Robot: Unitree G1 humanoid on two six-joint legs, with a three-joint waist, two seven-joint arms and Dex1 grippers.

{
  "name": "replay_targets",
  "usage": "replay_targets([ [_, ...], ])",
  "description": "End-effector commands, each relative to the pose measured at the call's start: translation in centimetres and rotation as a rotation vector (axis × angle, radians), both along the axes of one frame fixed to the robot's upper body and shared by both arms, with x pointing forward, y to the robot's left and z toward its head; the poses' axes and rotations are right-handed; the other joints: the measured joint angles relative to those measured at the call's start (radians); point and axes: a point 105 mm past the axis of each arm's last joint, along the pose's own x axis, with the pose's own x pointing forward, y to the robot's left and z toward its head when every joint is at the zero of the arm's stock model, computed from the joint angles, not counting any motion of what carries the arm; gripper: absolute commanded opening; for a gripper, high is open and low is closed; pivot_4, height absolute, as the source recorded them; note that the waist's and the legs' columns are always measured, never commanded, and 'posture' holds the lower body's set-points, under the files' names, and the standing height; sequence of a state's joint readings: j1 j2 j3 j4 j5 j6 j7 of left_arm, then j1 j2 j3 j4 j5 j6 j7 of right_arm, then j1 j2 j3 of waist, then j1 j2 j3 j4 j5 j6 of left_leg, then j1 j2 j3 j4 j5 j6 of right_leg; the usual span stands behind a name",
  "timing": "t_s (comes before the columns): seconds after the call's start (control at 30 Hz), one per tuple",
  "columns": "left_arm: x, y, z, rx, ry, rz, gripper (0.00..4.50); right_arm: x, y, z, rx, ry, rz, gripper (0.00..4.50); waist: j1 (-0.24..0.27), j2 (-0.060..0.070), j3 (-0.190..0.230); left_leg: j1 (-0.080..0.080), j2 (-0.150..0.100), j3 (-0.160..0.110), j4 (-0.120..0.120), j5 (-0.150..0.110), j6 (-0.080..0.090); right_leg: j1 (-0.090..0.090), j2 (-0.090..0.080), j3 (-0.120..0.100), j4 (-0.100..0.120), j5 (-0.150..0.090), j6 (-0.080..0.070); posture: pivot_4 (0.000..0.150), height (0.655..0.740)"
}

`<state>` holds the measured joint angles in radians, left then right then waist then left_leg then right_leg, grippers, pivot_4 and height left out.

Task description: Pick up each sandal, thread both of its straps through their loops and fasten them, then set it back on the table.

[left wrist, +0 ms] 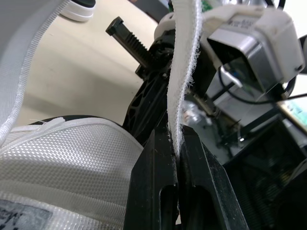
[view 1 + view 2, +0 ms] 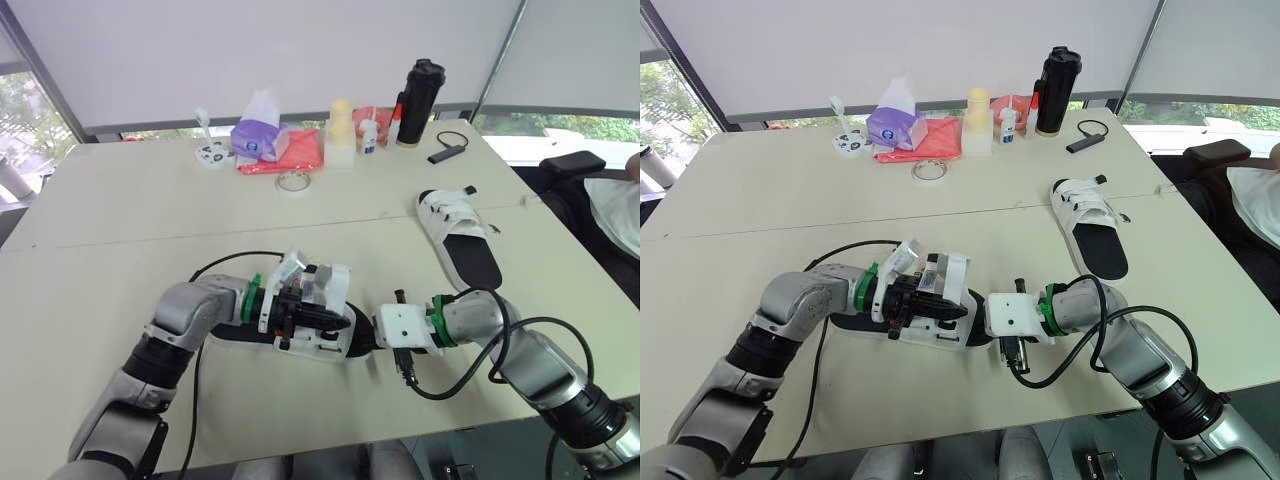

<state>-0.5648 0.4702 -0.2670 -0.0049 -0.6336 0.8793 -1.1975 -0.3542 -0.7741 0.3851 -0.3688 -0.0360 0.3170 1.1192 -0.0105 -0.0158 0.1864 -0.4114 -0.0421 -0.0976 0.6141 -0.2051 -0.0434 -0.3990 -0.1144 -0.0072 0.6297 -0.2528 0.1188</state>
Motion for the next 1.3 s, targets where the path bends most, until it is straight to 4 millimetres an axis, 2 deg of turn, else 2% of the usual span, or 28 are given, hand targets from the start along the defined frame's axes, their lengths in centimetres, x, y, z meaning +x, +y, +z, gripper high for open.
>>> replay_targets([
  [0.03, -1.0, -0.5, -0.6, 0.013, 0.015, -0.048, 0.07, 0.0, -0.1, 0.1, -0.006, -0.016, 0.000, 0.00, 0.000, 0.000, 0.000, 0.000, 0.000, 0.000, 0.000, 0.000, 0.000, 0.000, 0.000, 0.000, 0.000, 0.000, 0.000, 0.150, 0.7400],
  [0.3, -2.2, -0.5, -1.3, 0.020, 0.041, -0.087, 0.07, 0.2, -0.2, 0.0, -0.013, -0.022, -0.003, 0.00, 0.000, 0.000, 0.000, 0.000, 0.000, 0.000, 0.000, 0.000, 0.000, 0.000, 0.000, 0.000, 0.000, 0.000, 0.000, 0.150, 0.7400],
  [0.63, -2.2, -0.6, -0.5, 0.000, -0.015, -0.103, 0.07, 0.5, -0.2, -0.1, -0.018, -0.032, -0.001, 0.00, 0.002, 0.000, 0.000, 0.001, 0.000, 0.000, 0.000, 0.000, 0.000, 0.001, 0.000, 0.000, 0.000, 0.000, 0.000, 0.150, 0.7400],
  [0.83, -0.3, -0.5, 1.8, -0.057, -0.044, -0.021, 0.07, 0.5, -0.1, -0.1, -0.017, -0.035, 0.001, 0.00, 0.003, 0.000, 0.000, 0.001, 0.000, -0.001, 0.001, 0.000, 0.000, 0.002, -0.001, 0.000, 0.000, 0.000, 0.000, 0.150, 0.7400],
  [1.1, -1.2, 0.7, 4.3, -0.128, 0.018, -0.007, 0.07, 0.7, -0.1, 0.0, -0.016, -0.042, -0.002, 0.00, -0.001, 0.000, 0.000, 0.001, 0.000, -0.001, 0.000, 0.000, 0.000, 0.001, 0.000, 0.000, 0.000, 0.000, 0.002, 0.150, 0.7400],
  [1.2, -1.4, 1.2, 4.8, -0.135, 0.031, 0.001, 0.07, 0.7, -0.1, 0.0, -0.016, -0.042, -0.002, 0.00, -0.001, 0.000, 0.000, 0.001, 0.000, -0.001, 0.000, 0.000, 0.000, 0.001, 0.000, 0.000, 0.000, 0.000, 0.002, 0.150, 0.7400],
  [1.3, -2.5, 1.4, 4.7, -0.115, 0.033, -0.020, 0.07, 0.8, 0.0, -0.1, -0.015, -0.045, -0.001, 0.00, -0.002, 0.000, 0.000, 0.001, 0.000, -0.001, 0.000, 0.000, 0.000, 0.001, 0.000, 0.000, 0.000, 0.000, 0.001, 0.150, 0.7400],
])
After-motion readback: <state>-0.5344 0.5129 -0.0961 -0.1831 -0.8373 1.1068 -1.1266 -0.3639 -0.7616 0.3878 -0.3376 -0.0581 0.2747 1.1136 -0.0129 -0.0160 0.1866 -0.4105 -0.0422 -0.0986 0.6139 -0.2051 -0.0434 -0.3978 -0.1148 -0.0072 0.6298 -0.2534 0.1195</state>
